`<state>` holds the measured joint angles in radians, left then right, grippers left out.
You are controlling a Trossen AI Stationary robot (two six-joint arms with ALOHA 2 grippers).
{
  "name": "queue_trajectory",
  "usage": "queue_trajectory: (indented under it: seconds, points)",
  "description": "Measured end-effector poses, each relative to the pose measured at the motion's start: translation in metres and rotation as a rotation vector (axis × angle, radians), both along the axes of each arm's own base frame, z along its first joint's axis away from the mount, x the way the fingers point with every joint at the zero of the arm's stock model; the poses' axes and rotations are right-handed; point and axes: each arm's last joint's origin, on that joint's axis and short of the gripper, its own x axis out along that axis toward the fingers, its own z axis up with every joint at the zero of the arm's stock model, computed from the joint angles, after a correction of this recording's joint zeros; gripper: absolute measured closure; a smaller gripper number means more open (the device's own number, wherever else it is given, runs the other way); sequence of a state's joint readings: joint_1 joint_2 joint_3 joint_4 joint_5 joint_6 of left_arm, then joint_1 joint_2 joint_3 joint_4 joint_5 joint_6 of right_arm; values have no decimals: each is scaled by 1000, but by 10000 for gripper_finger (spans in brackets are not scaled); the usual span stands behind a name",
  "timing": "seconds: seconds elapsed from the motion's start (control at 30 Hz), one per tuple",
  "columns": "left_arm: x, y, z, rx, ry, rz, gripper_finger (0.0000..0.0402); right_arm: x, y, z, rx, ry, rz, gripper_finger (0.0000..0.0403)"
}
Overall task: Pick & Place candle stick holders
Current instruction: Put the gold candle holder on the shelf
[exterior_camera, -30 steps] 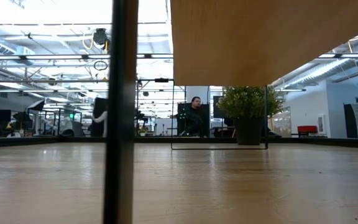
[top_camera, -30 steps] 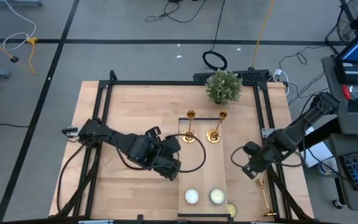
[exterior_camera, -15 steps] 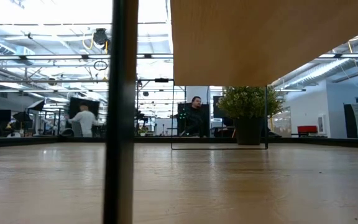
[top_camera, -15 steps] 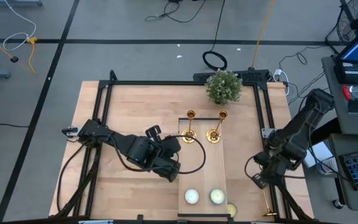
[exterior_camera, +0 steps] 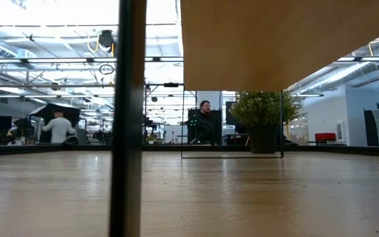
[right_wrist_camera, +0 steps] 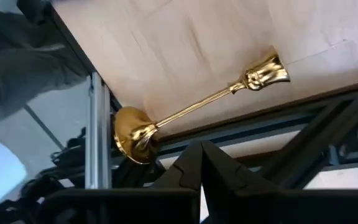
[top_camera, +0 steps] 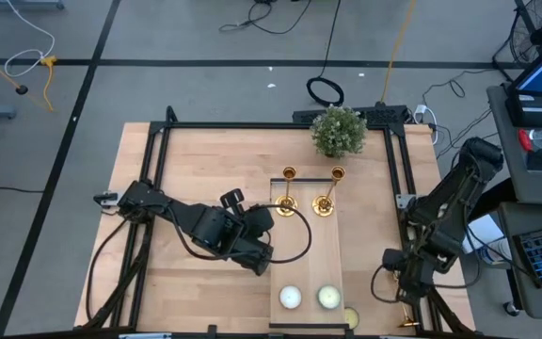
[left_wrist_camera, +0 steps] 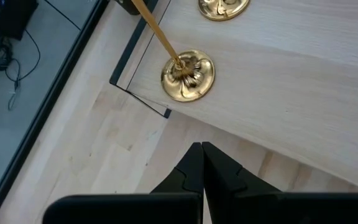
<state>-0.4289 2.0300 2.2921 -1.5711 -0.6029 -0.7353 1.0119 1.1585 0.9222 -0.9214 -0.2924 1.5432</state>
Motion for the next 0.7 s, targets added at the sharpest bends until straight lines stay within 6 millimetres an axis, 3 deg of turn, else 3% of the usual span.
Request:
queue_trajectory:
  seconds: [0.1, 0.23, 0.3, 0.43, 0.7]
  points:
    - [-1, -2, 0, 2, -1, -4, 401, 1, 5, -8, -20, 61, -31, 403]
    - [-2, -4, 0, 10, -5, -8, 401, 0, 2, -28, -66, 248, -221, 403]
    - [-2, -4, 0, 14, -7, -7, 401, 1, 3, -35, -44, 246, -261, 403]
    - [-1, -3, 0, 24, -11, -4, 401, 5, 6, -43, 16, 180, -252, 403]
    - [-2, -4, 0, 26, -9, -8, 401, 0, 12, -49, 16, 81, -63, 403]
